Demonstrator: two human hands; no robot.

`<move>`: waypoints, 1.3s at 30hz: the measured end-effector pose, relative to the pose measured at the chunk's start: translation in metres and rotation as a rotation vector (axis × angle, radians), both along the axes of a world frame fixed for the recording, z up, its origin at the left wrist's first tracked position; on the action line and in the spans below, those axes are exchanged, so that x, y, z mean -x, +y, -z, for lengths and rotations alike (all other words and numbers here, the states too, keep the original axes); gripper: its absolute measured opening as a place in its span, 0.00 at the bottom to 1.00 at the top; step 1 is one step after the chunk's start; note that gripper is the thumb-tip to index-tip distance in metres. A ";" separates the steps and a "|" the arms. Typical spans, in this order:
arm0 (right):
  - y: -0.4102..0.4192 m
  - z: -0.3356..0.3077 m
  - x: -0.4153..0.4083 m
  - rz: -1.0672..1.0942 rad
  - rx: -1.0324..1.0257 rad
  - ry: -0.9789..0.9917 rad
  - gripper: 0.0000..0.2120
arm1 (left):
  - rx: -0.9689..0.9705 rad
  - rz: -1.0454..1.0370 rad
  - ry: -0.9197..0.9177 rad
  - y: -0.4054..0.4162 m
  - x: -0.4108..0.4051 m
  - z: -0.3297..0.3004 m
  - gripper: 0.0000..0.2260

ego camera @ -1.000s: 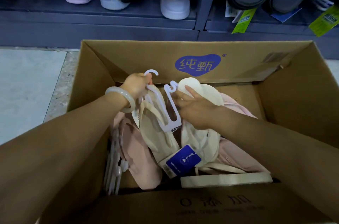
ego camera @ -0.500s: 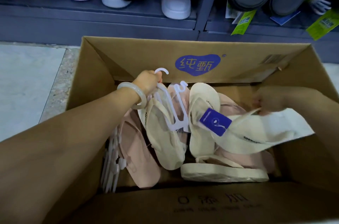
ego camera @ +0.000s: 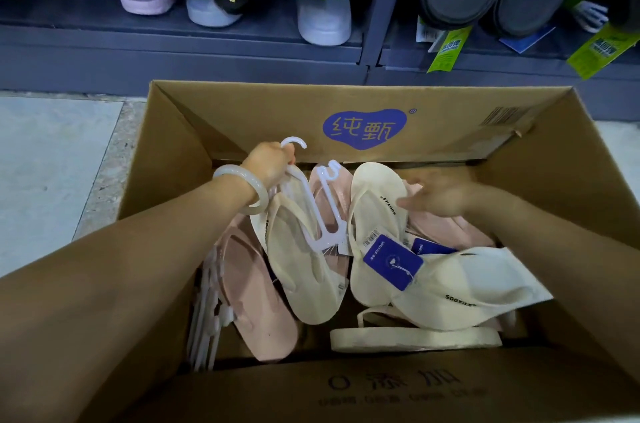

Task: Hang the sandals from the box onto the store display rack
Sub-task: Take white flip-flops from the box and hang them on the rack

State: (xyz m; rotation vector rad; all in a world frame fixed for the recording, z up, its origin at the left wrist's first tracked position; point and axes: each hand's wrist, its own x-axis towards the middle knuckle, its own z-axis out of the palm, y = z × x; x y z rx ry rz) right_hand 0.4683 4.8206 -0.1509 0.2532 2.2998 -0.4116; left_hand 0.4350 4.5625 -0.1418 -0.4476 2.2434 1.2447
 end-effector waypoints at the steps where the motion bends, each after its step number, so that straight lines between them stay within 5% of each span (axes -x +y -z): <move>1: -0.010 0.009 -0.001 0.097 0.063 0.058 0.31 | 0.009 0.013 0.005 0.002 0.000 0.000 0.15; 6: -0.033 0.044 -0.010 0.440 0.170 0.142 0.28 | 0.030 0.019 0.008 0.003 0.001 -0.003 0.14; 9: -0.033 0.043 -0.014 0.444 0.124 0.128 0.24 | 0.045 0.027 0.010 -0.001 -0.001 -0.004 0.14; 14: -0.049 0.041 -0.028 0.427 0.141 0.092 0.31 | 0.043 0.055 0.022 0.002 -0.002 -0.007 0.14; 19: -0.055 0.035 -0.027 0.526 0.107 0.033 0.22 | 0.042 0.101 0.031 0.007 -0.006 -0.011 0.14; 26: -0.065 0.005 -0.038 0.529 0.352 0.202 0.00 | 0.132 0.254 0.042 0.005 -0.007 -0.018 0.11; 32: -0.082 -0.021 -0.040 0.573 0.502 0.319 0.05 | 0.176 0.360 0.042 0.016 -0.016 -0.021 0.16; 39: -0.081 -0.019 -0.048 0.331 0.427 0.300 0.12 | 0.143 0.193 0.137 0.003 -0.007 -0.033 0.14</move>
